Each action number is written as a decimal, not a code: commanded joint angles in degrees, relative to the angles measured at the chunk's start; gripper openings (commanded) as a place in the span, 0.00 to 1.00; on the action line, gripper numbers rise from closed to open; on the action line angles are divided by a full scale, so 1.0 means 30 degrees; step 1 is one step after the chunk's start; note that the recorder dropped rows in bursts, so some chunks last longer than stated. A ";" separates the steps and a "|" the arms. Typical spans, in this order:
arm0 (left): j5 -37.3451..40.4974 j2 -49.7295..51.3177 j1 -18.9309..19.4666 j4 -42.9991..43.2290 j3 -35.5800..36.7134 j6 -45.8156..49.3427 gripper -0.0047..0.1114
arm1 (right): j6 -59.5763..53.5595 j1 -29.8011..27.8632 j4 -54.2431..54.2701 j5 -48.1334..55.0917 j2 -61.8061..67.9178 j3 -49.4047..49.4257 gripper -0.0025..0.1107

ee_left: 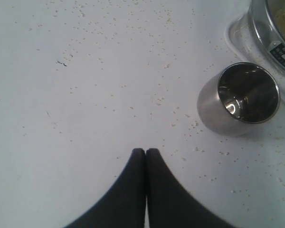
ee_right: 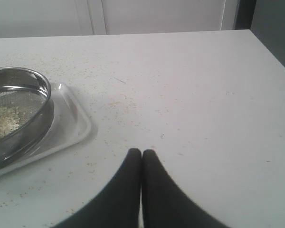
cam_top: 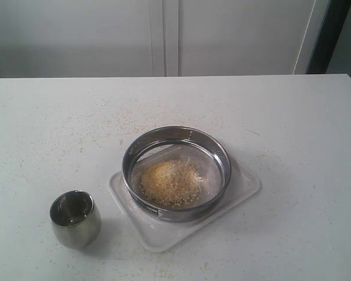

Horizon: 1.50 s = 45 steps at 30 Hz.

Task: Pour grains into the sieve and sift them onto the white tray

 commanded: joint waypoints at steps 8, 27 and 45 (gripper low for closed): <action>0.0174 -0.0121 0.0062 -0.0056 0.0127 0.0074 0.04 | 0.0003 -0.0060 0.0002 -0.0268 -0.0098 0.0102 0.02; 0.0174 -0.0121 0.0062 -0.0056 0.0127 0.0074 0.04 | 0.0003 -0.0060 0.0002 -0.0268 -0.0098 0.0102 0.02; 0.0174 -0.0121 0.0062 -0.0056 0.0127 0.0074 0.04 | 0.0003 -0.0060 0.0002 -0.5186 -0.0098 0.0102 0.02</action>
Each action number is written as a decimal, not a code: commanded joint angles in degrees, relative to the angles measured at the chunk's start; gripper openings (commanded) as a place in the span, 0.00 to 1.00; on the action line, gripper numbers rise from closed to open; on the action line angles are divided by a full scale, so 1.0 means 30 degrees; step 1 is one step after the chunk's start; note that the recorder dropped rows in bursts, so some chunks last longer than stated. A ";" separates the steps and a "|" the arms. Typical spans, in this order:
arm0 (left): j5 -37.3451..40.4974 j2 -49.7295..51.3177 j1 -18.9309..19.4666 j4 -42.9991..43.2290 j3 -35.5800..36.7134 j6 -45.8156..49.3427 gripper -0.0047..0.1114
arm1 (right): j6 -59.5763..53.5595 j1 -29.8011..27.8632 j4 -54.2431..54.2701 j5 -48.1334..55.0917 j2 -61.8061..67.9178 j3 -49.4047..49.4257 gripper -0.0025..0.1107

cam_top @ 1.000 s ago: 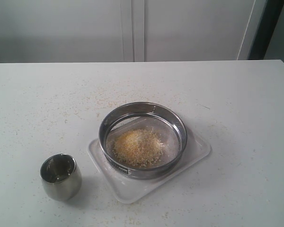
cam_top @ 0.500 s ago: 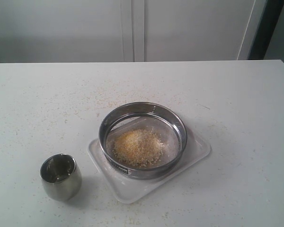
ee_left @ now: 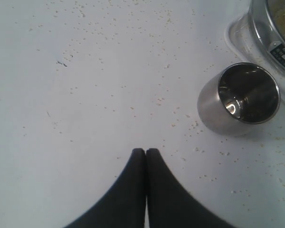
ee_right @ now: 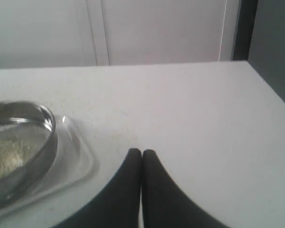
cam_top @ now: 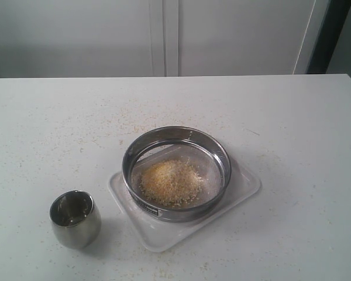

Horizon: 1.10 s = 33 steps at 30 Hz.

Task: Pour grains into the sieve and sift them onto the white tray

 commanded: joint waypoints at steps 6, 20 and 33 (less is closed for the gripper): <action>0.0174 -0.0121 0.0062 -0.0056 0.0127 0.0041 0.04 | 0.0003 -0.0060 0.0002 -0.6326 -0.0098 0.0102 0.02; 0.0137 -0.0121 0.0062 -0.0056 0.0127 0.0041 0.04 | 0.0003 -0.0060 0.0002 -0.5297 -0.0098 -0.0768 0.02; 0.0137 -0.0121 0.0062 -0.0056 0.0127 0.0041 0.04 | 0.0003 -0.0060 0.0002 -0.1048 0.6997 -0.5713 0.02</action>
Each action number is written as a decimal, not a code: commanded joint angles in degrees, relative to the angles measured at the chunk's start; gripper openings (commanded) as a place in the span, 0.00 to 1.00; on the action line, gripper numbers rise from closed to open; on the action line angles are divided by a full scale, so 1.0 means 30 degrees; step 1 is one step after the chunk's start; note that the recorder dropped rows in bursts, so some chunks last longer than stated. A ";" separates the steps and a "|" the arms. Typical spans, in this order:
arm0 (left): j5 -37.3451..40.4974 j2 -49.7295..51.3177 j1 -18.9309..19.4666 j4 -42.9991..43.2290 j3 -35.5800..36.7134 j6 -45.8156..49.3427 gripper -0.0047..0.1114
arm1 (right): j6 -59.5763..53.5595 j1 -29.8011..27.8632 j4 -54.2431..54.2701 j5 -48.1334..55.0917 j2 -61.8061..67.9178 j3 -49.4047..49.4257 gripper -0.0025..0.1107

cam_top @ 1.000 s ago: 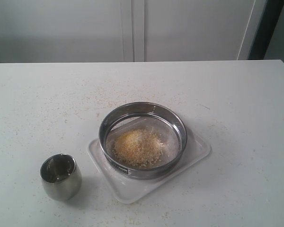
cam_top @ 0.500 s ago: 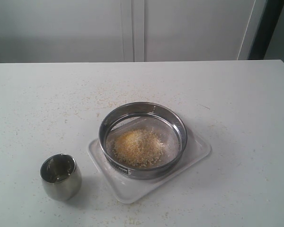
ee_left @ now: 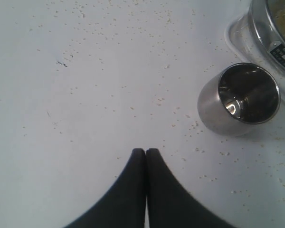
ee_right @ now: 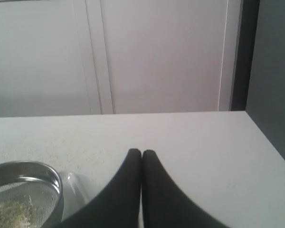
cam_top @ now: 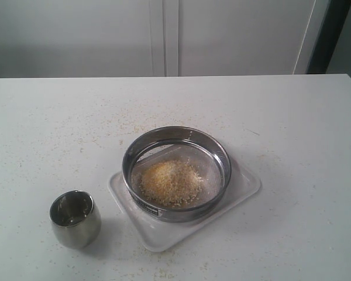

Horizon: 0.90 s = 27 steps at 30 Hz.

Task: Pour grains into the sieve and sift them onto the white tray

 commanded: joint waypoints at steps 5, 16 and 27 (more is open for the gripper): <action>0.0171 -0.0121 0.0062 -0.0056 0.0127 0.0041 0.04 | -0.0041 -0.0060 0.0002 0.2708 0.5438 -0.3008 0.02; 0.0171 -0.0121 0.0062 -0.0056 0.0127 0.0041 0.04 | -0.0041 -0.0024 0.0048 0.3073 1.0417 -0.5185 0.02; 0.0171 -0.0121 0.0062 -0.0056 0.0127 0.0041 0.04 | -0.2395 -0.0024 0.1015 0.7410 1.5086 -0.9178 0.02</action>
